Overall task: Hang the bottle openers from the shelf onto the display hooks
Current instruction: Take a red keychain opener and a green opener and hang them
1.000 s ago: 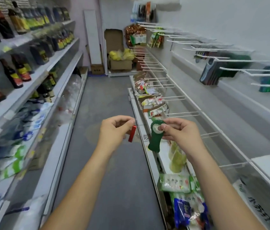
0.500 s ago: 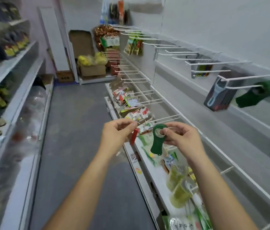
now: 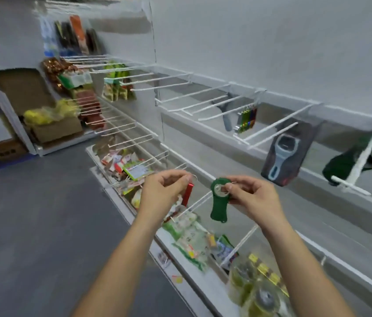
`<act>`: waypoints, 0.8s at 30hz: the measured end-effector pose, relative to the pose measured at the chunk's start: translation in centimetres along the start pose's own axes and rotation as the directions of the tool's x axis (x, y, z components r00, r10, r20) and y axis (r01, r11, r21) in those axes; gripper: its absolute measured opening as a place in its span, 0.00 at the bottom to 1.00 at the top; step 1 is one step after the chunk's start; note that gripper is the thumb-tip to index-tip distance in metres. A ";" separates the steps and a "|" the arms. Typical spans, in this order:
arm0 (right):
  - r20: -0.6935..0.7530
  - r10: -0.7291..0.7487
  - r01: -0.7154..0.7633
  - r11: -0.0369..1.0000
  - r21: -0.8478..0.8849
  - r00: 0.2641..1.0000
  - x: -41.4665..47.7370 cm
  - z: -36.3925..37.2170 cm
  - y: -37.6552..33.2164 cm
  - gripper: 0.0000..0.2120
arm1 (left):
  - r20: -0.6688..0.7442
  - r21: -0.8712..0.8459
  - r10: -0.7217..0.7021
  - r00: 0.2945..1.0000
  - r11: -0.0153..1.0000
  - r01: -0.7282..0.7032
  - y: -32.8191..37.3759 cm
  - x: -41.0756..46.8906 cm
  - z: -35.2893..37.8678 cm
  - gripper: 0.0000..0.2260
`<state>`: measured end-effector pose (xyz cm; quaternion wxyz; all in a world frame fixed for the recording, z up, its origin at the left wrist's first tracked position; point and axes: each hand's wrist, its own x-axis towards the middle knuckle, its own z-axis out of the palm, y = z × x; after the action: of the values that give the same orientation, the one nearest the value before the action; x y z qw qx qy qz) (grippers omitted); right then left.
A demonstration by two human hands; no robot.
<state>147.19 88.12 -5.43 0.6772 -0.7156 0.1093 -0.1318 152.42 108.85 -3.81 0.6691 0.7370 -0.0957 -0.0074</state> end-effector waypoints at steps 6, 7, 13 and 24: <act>-0.295 -0.005 0.006 1.000 0.001 0.956 -0.6 -1.8 -0.1 0.09 | 0.232 -0.067 0.024 0.972 0.998 -0.009 -1.2 6.5 3.4 0.03; -0.342 -0.002 0.005 1.000 0.006 0.940 -1.1 -1.9 -0.2 0.09 | 0.274 -0.081 0.030 0.961 0.997 -0.008 -1.3 7.2 3.8 0.03; -0.617 0.014 -0.007 1.000 0.014 0.787 -4.8 0.0 -0.3 0.07 | 0.489 -0.166 0.051 0.871 0.985 0.036 -1.8 9.6 3.9 0.02; -0.706 -0.104 0.062 0.994 -0.086 0.700 -9.7 2.6 -4.7 0.07 | 0.521 -0.209 0.156 0.839 0.977 -0.052 1.2 9.0 -0.2 0.04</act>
<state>138.80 94.13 -1.30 0.5563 -0.6325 0.3326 -0.4241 161.09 107.60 -1.60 0.6811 0.6335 -0.3171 -0.1848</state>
